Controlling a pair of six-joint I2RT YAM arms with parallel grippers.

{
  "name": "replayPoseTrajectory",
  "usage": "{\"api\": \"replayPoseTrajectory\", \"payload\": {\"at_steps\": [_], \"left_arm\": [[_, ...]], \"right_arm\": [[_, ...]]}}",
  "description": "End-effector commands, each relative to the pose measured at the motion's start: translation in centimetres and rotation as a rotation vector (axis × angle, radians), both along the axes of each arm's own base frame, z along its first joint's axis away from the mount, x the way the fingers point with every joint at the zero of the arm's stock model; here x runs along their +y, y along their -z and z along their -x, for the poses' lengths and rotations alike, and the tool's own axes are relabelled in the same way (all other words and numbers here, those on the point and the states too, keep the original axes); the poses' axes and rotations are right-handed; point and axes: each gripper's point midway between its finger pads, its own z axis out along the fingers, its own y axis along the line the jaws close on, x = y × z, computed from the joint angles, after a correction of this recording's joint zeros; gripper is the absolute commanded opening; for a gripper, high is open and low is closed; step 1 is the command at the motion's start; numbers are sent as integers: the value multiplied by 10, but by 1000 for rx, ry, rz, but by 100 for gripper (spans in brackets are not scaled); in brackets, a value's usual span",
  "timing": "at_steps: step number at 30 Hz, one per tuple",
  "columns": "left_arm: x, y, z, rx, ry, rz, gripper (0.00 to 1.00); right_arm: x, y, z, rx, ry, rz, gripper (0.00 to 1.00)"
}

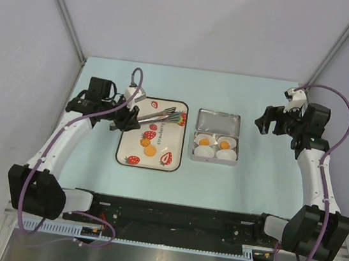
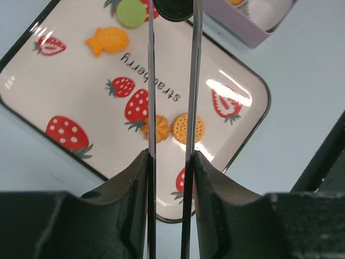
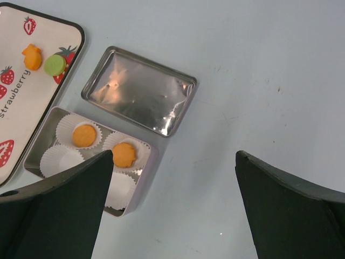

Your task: Pack the cookies

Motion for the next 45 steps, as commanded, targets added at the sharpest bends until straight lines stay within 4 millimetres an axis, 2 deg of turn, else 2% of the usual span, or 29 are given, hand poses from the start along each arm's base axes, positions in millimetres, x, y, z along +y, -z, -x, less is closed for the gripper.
{"api": "replayPoseTrajectory", "payload": {"at_steps": [1,6,12,21,33,45], "left_arm": [[-42,-31,17,-45,132,67,34],[-73,-30,30,-47,217,56,34],[-96,-27,34,-44,277,39,35],[-127,-14,26,-36,324,3,35],[-146,13,17,-25,343,-51,34],[-149,30,16,-18,353,-90,35]], "right_arm": [[-2,-2,-2,-18,-5,16,100],[-5,-1,-3,-17,3,22,100],[-8,4,-4,1,13,15,100],[-15,13,-6,26,25,0,100],[-16,22,-8,53,16,-4,100],[-15,22,-6,52,14,-3,100]]}}
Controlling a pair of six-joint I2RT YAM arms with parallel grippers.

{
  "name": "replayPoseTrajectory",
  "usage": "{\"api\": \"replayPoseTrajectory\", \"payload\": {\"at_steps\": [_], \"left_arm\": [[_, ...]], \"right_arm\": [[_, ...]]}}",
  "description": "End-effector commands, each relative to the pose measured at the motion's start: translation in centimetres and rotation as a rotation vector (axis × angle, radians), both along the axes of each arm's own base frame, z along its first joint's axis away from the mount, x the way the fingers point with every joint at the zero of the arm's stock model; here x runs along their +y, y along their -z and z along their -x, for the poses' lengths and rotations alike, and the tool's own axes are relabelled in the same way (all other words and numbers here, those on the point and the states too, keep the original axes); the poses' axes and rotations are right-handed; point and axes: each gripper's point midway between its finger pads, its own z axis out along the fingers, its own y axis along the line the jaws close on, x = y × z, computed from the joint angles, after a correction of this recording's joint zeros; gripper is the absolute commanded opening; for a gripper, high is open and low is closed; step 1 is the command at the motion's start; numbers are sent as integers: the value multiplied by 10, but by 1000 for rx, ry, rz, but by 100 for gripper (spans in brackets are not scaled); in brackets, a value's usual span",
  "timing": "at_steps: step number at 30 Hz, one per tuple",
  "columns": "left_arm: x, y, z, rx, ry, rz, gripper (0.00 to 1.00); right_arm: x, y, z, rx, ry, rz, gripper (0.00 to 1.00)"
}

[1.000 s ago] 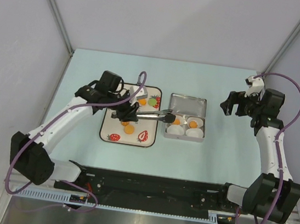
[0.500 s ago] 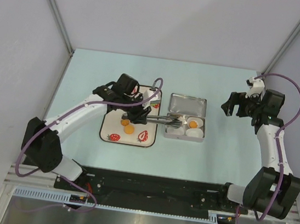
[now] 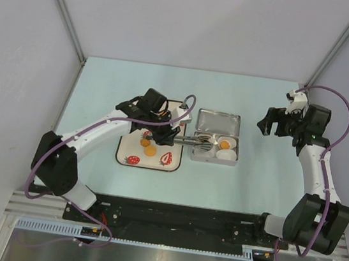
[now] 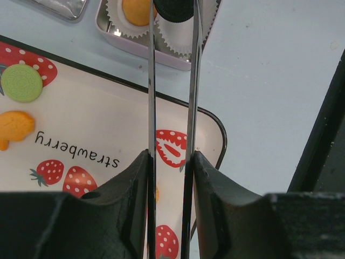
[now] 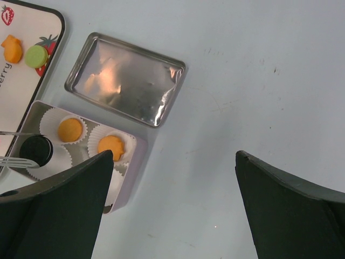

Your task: Pack the cookies

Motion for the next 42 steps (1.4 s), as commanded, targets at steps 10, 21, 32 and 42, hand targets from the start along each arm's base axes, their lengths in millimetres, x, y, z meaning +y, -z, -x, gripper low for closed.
{"api": "replayPoseTrajectory", "payload": {"at_steps": [10,21,32,42], "left_arm": [[-11,-8,-5,-58,22,25,37],[-5,-1,3,-55,10,12,37],[-5,-1,3,-57,7,12,37],[-6,0,3,-57,8,13,38]], "right_arm": [[1,-7,1,-28,-18,2,100],[3,-9,1,-34,-25,-3,100],[3,-10,2,-36,-27,-7,100],[3,-12,3,-39,-29,-5,100]]}}
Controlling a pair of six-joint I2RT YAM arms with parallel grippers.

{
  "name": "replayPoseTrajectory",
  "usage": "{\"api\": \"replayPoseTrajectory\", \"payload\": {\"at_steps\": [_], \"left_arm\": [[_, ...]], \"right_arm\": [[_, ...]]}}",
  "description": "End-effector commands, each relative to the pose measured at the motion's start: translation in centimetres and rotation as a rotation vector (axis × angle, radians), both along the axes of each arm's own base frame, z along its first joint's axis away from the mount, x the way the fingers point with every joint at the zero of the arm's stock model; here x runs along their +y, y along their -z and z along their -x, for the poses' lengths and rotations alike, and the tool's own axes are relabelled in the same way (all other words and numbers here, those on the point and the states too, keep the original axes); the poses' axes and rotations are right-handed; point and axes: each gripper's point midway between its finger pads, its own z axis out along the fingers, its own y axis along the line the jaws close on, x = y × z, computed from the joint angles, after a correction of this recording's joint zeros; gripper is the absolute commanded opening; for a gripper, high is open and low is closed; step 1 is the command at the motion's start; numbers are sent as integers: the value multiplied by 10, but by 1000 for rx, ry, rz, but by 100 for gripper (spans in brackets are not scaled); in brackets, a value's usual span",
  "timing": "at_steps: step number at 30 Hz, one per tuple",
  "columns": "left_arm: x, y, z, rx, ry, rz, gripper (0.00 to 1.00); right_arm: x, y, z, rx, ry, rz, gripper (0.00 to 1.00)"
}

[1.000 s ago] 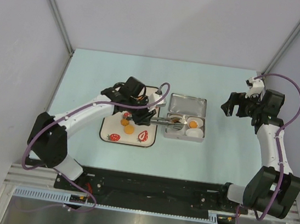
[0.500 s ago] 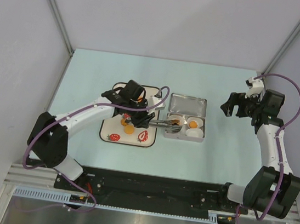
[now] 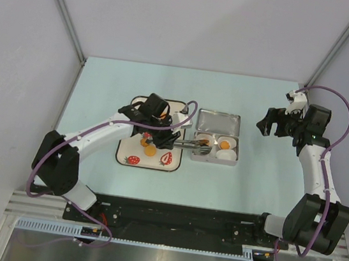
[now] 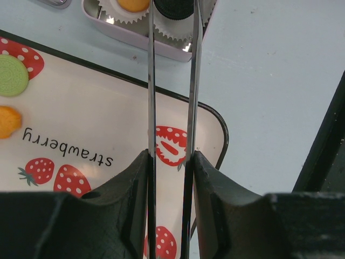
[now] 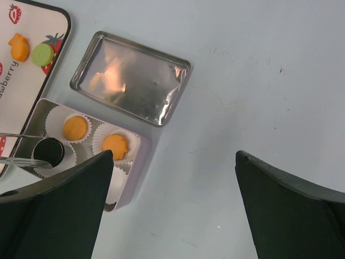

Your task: Pack the cookies

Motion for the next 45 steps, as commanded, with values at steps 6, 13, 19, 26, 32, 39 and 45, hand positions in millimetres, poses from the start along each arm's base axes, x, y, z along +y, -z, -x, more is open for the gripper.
{"api": "replayPoseTrajectory", "payload": {"at_steps": [6,13,19,26,32,39,45], "left_arm": [[-8,-17,-2,-57,11,46,40],[-8,-16,-1,-53,12,46,44],[-8,-17,-2,-58,11,47,48],[-8,-18,-2,-60,10,46,50],[-8,-24,-1,-68,7,57,50],[-7,-37,1,-92,0,80,50],[-7,-50,1,-121,-8,100,49]], "right_arm": [[0,-11,1,-41,-11,7,100],[-1,-11,1,-43,-10,9,100],[0,-12,1,-45,-10,9,100],[-1,-12,1,-45,-10,8,100],[-1,-12,1,-45,-11,8,100],[0,-13,2,-46,-12,6,100],[-1,-15,2,-52,-9,5,100]]}}
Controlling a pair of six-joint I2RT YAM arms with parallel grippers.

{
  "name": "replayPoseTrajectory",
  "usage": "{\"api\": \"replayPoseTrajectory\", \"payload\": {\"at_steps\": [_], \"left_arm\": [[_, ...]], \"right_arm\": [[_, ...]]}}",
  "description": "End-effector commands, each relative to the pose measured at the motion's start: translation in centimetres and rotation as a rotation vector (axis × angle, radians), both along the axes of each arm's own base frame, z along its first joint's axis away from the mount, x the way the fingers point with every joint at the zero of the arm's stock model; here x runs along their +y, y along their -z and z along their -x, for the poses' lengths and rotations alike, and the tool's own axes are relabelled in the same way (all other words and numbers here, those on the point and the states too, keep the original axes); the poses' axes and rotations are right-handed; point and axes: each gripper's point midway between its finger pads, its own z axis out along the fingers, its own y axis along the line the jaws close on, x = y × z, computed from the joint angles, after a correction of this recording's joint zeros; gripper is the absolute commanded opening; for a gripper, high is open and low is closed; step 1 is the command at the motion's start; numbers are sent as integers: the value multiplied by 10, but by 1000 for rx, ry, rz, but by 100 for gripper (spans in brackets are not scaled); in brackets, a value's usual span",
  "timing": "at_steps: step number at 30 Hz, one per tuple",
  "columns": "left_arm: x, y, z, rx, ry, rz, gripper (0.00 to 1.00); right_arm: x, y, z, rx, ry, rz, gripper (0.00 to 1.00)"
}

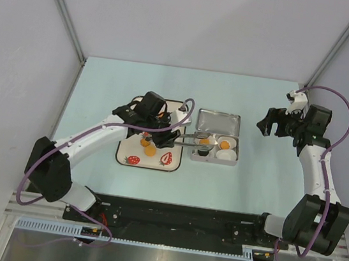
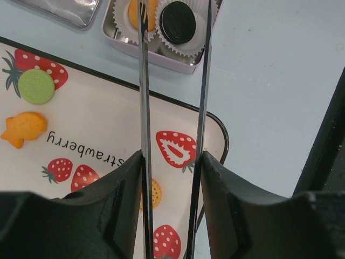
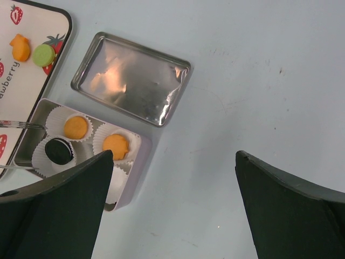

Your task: Pack the cookies

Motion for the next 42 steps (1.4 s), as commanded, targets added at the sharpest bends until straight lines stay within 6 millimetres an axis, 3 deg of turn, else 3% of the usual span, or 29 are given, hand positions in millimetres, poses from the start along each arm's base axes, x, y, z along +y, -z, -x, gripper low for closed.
{"api": "replayPoseTrajectory", "payload": {"at_steps": [1,7,24,31,42], "left_arm": [[-5,-28,1,-54,-4,68,49],[-5,-44,4,-75,-11,97,49],[8,-54,-1,-107,-66,97,49],[30,-55,-11,-118,-144,88,49],[94,-33,-23,-110,-321,2,49]], "right_arm": [[-1,-14,2,-47,-7,7,100],[-1,-14,2,-48,-8,5,100],[-2,-11,1,-41,-4,5,100],[-2,-11,1,-40,-5,3,100],[-2,-12,2,-43,-8,4,100]]}}
